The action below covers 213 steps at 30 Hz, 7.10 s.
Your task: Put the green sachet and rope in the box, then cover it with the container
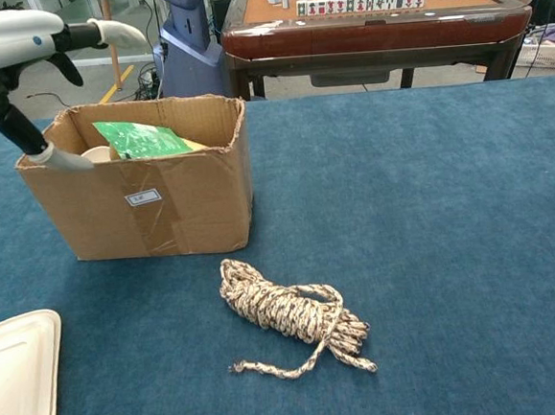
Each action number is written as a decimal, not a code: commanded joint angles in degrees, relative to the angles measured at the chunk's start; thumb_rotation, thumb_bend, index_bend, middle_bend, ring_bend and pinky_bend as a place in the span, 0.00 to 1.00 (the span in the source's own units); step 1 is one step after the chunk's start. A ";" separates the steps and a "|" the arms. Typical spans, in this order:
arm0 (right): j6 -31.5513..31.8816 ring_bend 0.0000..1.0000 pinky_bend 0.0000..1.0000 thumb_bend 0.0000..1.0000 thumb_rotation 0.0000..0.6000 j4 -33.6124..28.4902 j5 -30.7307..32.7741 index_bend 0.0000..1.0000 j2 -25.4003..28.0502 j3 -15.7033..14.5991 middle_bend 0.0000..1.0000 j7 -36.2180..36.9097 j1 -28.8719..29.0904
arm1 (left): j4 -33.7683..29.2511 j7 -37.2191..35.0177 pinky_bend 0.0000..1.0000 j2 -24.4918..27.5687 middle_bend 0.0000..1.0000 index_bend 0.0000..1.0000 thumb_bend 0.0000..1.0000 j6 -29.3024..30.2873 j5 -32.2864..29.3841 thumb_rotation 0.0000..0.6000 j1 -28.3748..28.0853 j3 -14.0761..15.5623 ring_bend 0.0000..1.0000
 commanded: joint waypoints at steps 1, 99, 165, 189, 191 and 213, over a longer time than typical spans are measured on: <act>0.08 0.00 0.04 0.00 1.00 0.01 0.01 0.03 0.01 0.02 0.05 0.02 -0.03 | -1.78 0.72 0.20 1.91 0.00 0.01 0.12 1.38 3.91 1.00 2.34 3.02 0.00; 20.89 0.00 0.04 0.00 1.00 5.80 5.55 0.10 6.08 6.73 0.10 25.87 -11.35 | 11.37 17.52 0.96 -17.02 0.91 0.15 0.12 -22.89 11.79 1.00 -1.80 6.17 0.83; 20.55 0.00 0.04 0.00 1.00 6.10 7.80 0.12 5.79 10.14 0.12 30.83 -12.96 | 0.43 29.49 0.94 -12.35 0.88 0.15 0.46 -10.51 -4.17 1.00 -8.38 11.72 0.82; 21.44 0.00 0.04 0.00 1.00 6.67 10.16 0.14 5.72 11.60 0.13 34.49 -14.17 | 6.08 35.16 0.94 -20.82 0.89 0.09 0.42 -11.02 -20.93 1.00 -17.63 10.70 0.83; 21.36 0.00 0.04 0.00 1.00 6.68 10.05 0.14 5.70 11.61 0.13 34.38 -14.15 | 6.39 35.72 0.94 -21.09 0.89 0.10 0.42 -10.66 -21.79 1.00 -18.04 11.24 0.83; 20.34 0.00 0.04 0.00 1.00 6.34 9.10 0.14 5.78 11.47 0.13 33.31 -13.81 | 7.40 38.21 0.94 -22.68 0.90 0.17 0.14 -7.50 -22.53 1.00 -20.59 14.77 0.83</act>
